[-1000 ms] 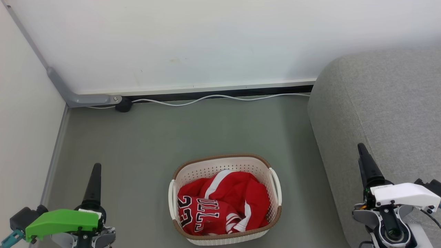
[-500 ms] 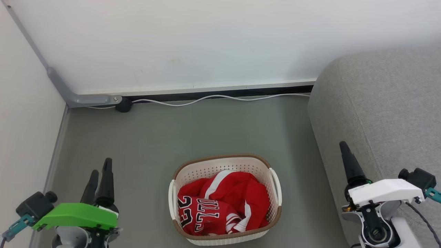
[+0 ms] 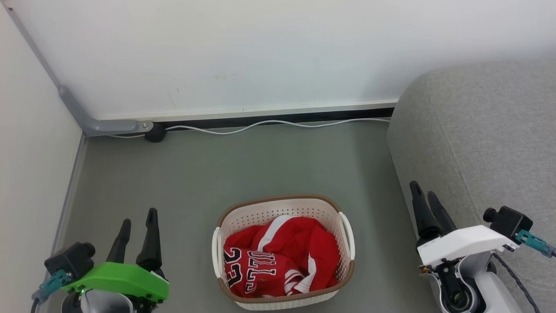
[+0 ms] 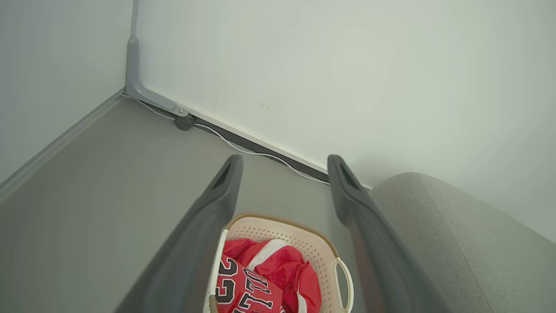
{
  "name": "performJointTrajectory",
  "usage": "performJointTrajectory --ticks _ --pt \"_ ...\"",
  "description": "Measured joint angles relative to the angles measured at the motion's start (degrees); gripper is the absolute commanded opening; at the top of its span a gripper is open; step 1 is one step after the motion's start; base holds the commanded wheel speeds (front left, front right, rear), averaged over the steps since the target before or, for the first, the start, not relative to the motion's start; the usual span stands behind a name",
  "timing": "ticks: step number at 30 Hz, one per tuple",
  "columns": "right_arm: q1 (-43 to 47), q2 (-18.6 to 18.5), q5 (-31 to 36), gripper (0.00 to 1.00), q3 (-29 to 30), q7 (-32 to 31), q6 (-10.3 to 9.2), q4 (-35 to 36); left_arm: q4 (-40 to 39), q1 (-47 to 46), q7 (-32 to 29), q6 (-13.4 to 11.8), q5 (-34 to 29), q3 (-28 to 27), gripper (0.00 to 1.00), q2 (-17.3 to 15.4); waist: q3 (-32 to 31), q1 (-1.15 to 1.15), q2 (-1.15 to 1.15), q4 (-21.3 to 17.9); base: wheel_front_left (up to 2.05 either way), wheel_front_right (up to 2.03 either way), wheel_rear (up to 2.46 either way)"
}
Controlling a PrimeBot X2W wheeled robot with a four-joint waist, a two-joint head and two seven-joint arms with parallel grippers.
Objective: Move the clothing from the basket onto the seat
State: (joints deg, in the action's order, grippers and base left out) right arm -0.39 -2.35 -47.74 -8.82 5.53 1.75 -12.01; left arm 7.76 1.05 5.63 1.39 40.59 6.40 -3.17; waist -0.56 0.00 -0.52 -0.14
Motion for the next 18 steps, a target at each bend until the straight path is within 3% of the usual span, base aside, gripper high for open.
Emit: performJointTrajectory --ticks 18 --pt "0.0 -0.3 13.6 1.0 -4.8 3.6 -1.78 0.6 -1.3 1.5 3.6 -3.0 -13.9 2.4 1.0 0.0 -0.3 0.0 0.0 0.0 0.0 0.0 0.0"
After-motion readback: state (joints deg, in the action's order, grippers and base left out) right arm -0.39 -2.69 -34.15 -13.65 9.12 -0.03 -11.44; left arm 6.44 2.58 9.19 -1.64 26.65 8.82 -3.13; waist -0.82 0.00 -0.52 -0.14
